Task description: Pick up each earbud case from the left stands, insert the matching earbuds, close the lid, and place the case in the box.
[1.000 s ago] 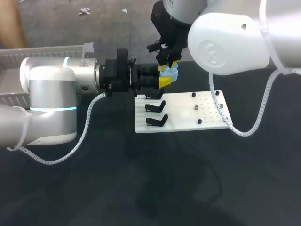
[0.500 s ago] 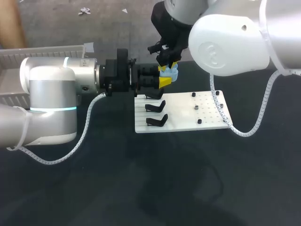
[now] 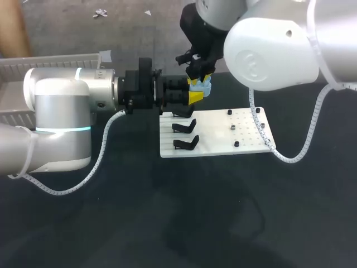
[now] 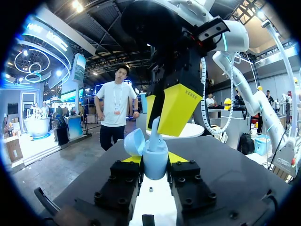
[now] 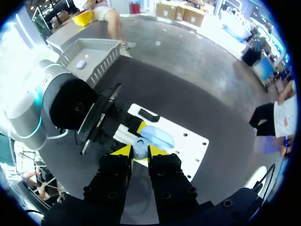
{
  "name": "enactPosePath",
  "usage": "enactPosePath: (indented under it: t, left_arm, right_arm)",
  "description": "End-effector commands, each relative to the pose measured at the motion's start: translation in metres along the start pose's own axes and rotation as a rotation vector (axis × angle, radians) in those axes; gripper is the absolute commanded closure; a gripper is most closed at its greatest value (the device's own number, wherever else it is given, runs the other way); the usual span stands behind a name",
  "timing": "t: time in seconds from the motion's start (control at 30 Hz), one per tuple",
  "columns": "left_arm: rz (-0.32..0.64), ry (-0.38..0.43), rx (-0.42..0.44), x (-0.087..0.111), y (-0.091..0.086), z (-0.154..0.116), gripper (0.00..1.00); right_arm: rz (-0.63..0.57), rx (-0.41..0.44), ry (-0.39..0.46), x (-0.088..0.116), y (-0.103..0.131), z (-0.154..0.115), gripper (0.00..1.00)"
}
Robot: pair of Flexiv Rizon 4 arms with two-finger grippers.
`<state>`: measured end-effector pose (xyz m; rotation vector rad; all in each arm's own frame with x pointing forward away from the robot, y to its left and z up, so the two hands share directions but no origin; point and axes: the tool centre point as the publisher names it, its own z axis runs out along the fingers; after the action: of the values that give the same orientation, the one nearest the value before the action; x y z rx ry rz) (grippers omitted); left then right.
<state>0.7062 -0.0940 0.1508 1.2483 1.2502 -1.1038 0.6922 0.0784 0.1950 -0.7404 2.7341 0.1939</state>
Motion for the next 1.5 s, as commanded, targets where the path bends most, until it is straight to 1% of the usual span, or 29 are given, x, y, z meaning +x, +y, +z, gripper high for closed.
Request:
enactPosePath:
  t: [0.03, 1.0, 1.5]
  left_arm:
    - [0.005, -0.005, -0.008, 0.0011, -0.0020, 0.0002, 1.00]
    - [0.005, -0.005, -0.008, 0.0011, -0.0020, 0.0002, 1.00]
    - [0.005, -0.005, -0.008, 0.0011, -0.0020, 0.0002, 1.00]
  right_arm:
    - [-0.004, -0.004, 0.002, -0.0022, 0.0005, 0.0020, 1.00]
    - [-0.043, 0.009, 0.039, -0.0054, 0.0011, 0.0056, 1.00]
    - [-0.066, 0.038, 0.063, -0.0040, 0.0007, 0.0072, 1.00]
